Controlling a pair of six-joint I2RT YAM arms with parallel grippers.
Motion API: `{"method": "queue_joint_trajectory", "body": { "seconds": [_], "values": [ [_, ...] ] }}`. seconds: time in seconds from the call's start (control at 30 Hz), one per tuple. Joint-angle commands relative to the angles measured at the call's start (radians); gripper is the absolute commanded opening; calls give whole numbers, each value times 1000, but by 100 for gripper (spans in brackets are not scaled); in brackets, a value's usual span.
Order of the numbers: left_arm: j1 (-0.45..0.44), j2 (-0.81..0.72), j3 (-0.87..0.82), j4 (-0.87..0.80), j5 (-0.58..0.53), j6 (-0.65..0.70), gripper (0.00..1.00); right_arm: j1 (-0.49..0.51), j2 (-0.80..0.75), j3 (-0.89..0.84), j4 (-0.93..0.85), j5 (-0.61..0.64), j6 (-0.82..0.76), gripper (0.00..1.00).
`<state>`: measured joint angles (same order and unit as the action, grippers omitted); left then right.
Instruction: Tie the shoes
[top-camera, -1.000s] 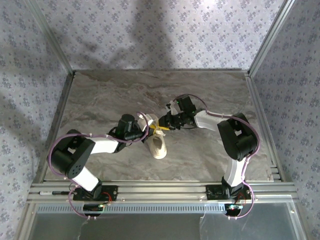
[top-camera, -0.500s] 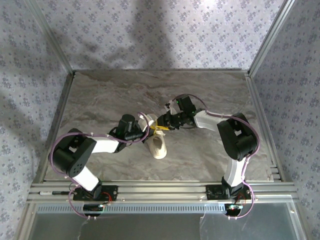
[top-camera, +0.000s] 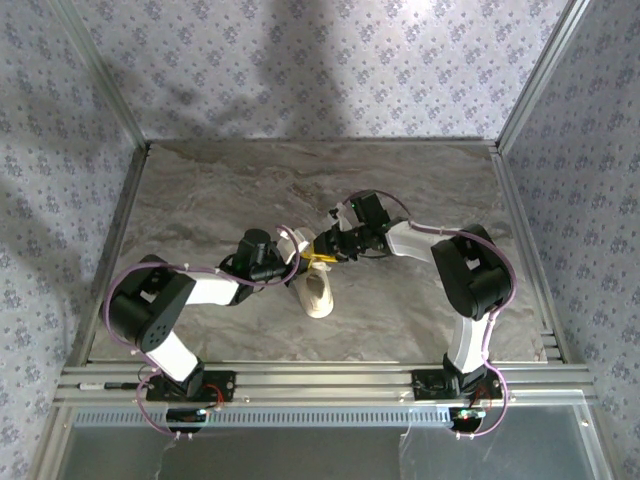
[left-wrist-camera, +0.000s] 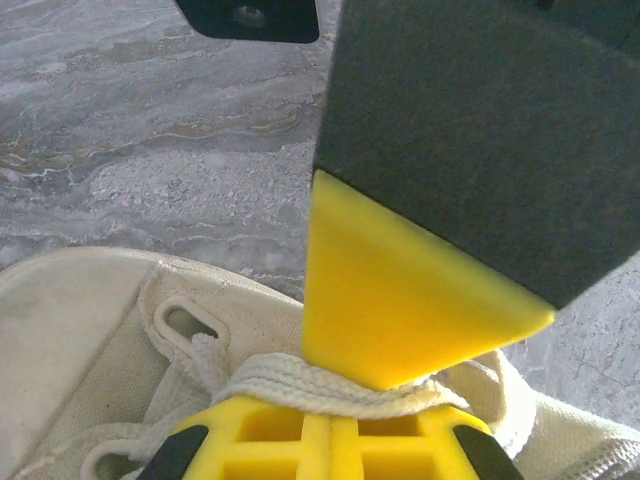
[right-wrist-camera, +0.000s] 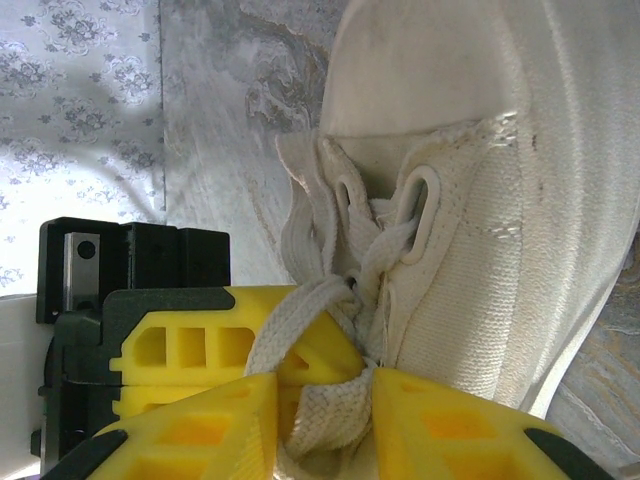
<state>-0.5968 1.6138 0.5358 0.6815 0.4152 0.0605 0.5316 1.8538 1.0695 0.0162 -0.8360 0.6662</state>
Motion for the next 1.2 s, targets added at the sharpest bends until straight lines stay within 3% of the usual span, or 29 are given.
{"method": "queue_joint_trajectory", "body": {
  "seconds": [0.0, 0.13, 0.3, 0.7, 1.17],
  "values": [
    [-18, 18, 1, 12, 30, 40, 1, 9, 30, 30, -35, -40, 2, 31],
    [-27, 18, 10, 4, 16, 56, 5, 11, 48, 41, -41, -66, 10, 24],
    [-36, 13, 16, -11, -3, 67, 11, 6, 40, 51, -78, -52, -24, 0],
    [-37, -121, -52, -76, -91, 103, 29, -4, -36, 48, -128, 81, -121, 0],
    [20, -347, -108, -217, -100, 108, 34, 15, -70, 47, -112, 115, -174, 0]
  ]
}}
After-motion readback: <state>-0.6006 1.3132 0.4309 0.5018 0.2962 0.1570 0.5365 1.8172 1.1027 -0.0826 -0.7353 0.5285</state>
